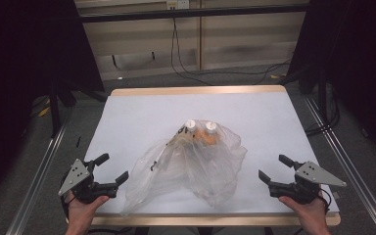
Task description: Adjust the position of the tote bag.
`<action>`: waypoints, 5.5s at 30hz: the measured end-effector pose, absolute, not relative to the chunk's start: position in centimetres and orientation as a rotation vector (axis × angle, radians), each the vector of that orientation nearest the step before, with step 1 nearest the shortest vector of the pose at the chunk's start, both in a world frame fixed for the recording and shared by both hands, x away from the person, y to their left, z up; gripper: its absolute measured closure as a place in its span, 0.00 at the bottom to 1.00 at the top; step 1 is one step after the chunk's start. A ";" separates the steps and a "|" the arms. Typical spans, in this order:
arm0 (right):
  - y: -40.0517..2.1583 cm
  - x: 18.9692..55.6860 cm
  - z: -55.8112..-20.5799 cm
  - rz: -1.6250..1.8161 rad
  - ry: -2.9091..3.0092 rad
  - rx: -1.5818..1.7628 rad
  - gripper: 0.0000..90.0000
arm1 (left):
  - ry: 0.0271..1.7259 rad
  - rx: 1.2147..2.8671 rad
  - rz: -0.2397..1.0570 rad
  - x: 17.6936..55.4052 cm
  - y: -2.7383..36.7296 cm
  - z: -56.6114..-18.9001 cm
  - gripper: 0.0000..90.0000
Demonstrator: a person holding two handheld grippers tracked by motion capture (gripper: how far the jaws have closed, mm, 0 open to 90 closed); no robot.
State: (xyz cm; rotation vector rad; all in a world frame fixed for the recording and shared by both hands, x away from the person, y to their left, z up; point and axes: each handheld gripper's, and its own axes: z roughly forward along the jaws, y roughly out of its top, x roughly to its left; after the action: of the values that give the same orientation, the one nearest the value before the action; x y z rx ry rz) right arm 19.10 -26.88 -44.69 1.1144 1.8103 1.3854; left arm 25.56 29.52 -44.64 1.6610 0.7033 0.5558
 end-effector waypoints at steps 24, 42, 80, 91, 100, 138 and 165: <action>-25.1 18.3 -43.4 1.453 2.026 1.053 0.49 | 0.603 1.738 0.485 24.6 28.5 -44.2 0.38; -20.6 16.5 -42.5 1.523 2.253 0.865 0.85 | 0.573 1.796 0.392 24.1 27.4 -43.7 0.57; -13.2 22.7 -46.8 1.188 2.499 0.812 0.62 | 0.525 1.817 0.349 23.2 26.8 -42.9 0.68; -13.0 24.0 -48.4 1.138 2.550 0.838 0.68 | 0.518 1.868 0.297 23.4 26.3 -43.5 0.61; -13.3 24.4 -48.3 1.138 2.551 0.893 0.97 | 0.509 1.900 0.238 21.8 26.2 -44.0 0.53; -15.4 23.3 -44.2 1.448 2.425 0.798 1.00 | 0.556 1.930 0.162 23.4 26.8 -44.5 0.97; -16.7 23.1 -39.3 1.624 2.288 0.715 1.00 | 0.519 1.824 0.194 25.1 26.4 -40.2 0.98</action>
State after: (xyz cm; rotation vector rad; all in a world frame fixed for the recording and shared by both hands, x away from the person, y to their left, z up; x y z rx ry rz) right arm 23.15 -16.68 -39.28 0.7150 2.2879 1.6239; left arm 25.06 26.42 -40.15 1.8244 0.5194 0.1936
